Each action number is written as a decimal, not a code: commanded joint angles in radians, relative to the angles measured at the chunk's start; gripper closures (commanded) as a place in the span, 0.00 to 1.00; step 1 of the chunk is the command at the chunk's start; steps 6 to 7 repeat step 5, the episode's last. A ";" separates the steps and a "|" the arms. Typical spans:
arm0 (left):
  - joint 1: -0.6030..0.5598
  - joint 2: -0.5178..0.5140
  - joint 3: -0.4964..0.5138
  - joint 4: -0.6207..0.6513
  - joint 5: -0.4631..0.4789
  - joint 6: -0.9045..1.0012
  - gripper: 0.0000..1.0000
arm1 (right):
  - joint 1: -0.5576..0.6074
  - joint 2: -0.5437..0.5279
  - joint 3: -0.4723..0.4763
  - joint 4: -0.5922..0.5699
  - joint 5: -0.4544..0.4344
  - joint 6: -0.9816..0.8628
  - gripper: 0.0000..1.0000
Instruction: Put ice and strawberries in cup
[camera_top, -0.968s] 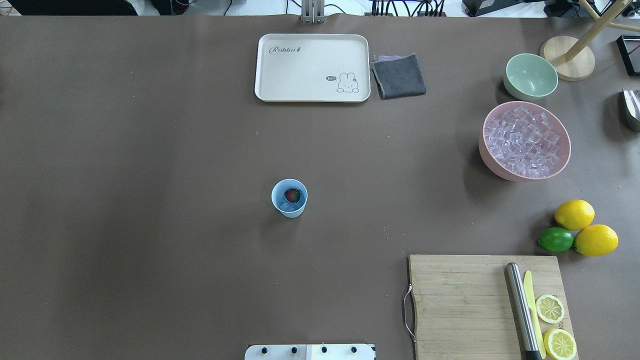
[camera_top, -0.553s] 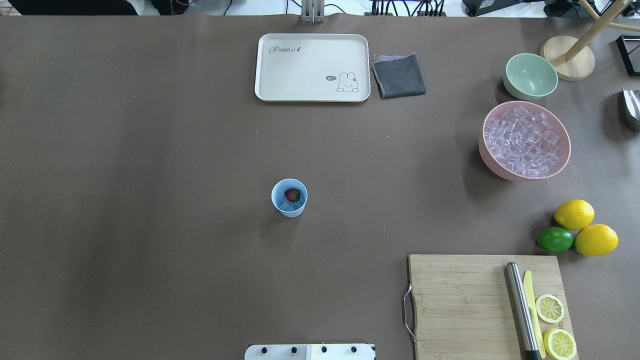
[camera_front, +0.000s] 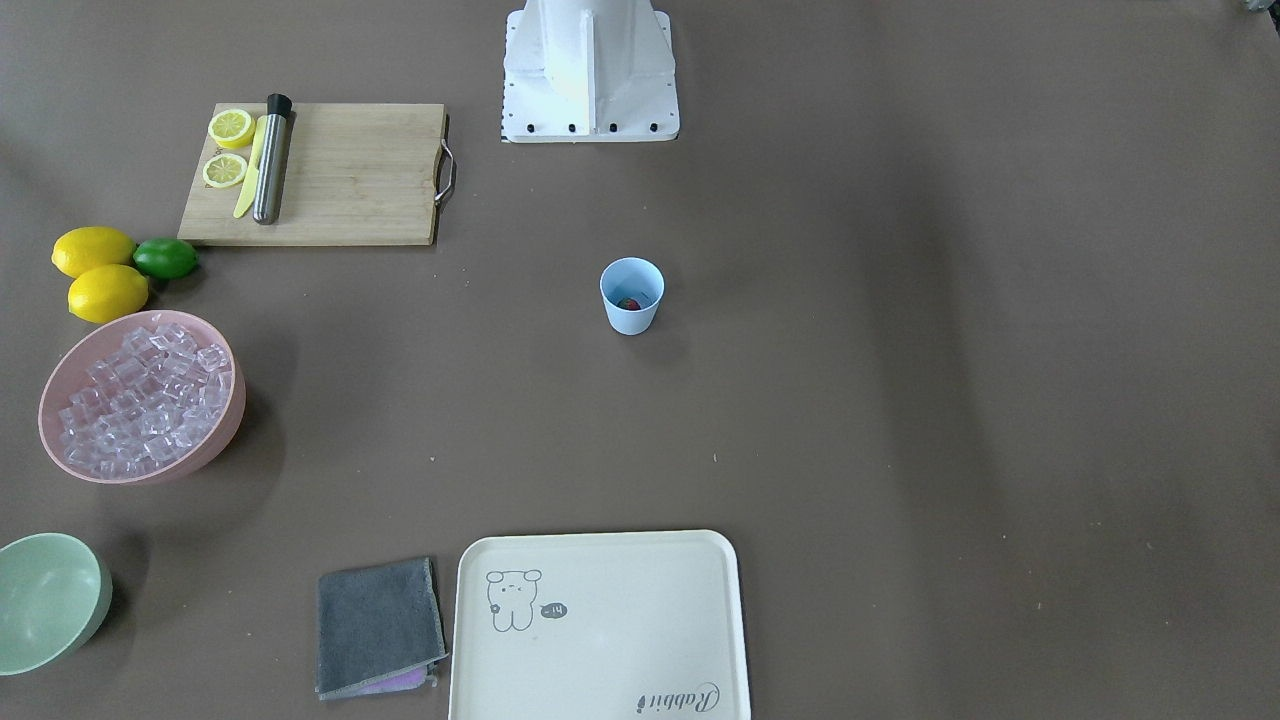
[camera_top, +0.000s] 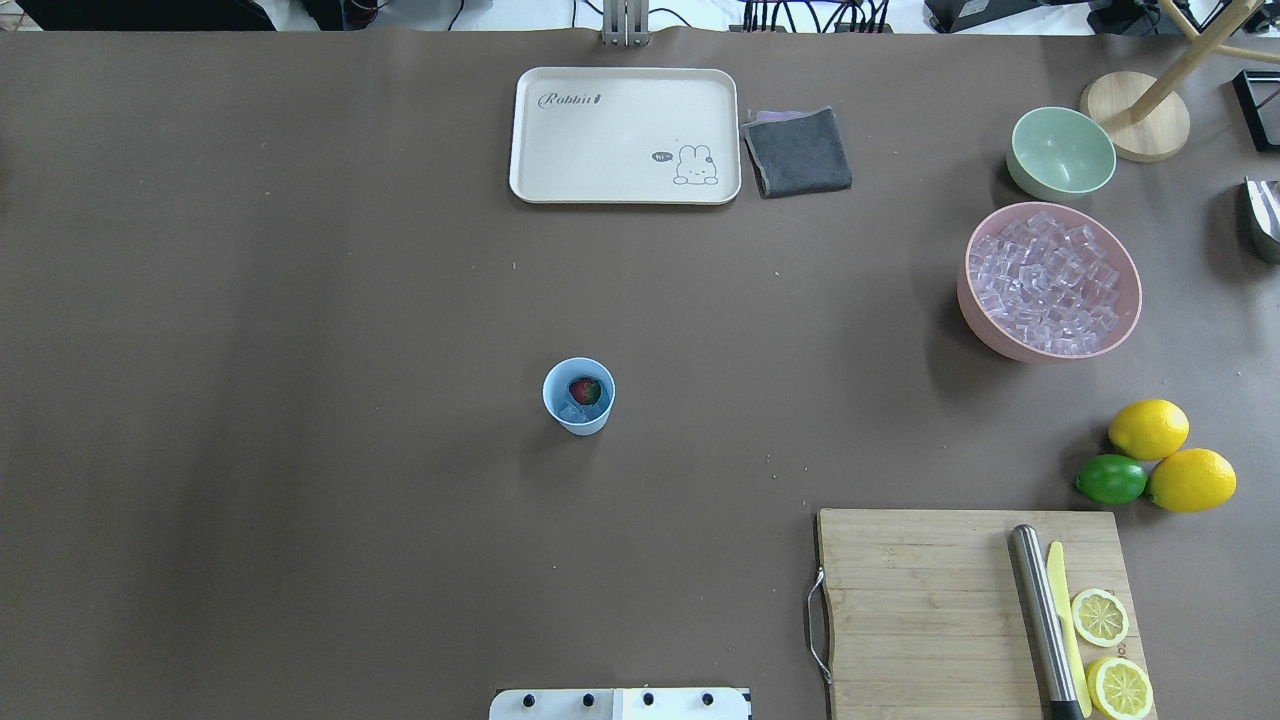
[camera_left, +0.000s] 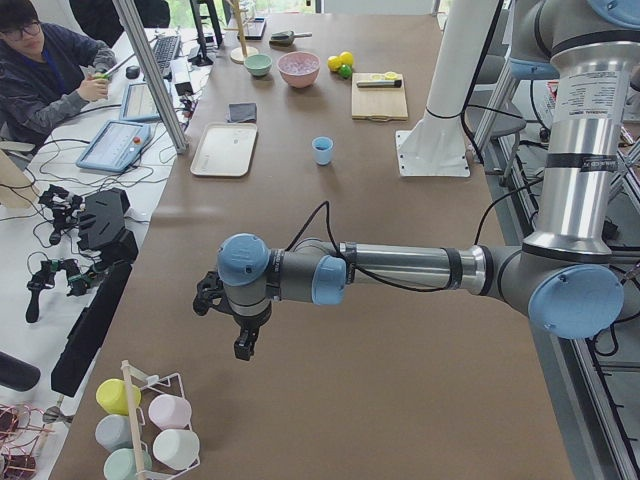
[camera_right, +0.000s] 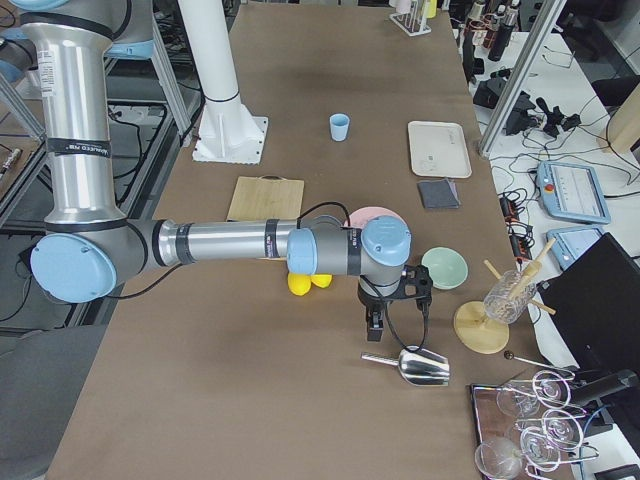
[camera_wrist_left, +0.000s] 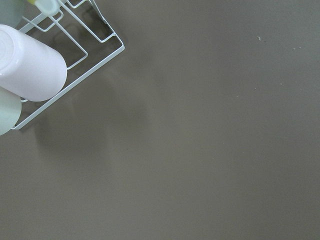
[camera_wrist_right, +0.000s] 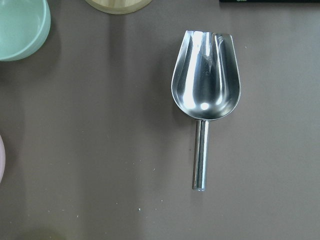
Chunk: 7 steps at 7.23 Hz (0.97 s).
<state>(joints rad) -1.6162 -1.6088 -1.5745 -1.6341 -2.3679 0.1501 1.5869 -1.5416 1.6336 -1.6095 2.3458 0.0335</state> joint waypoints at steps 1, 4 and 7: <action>0.001 0.038 -0.050 -0.004 -0.001 -0.004 0.01 | -0.001 0.008 -0.009 -0.001 0.000 0.000 0.01; 0.001 0.032 -0.052 -0.004 -0.001 -0.001 0.01 | -0.001 0.029 -0.029 -0.001 -0.003 0.002 0.01; 0.001 0.030 -0.050 -0.006 -0.001 0.002 0.01 | -0.001 0.034 -0.029 -0.001 -0.003 0.002 0.01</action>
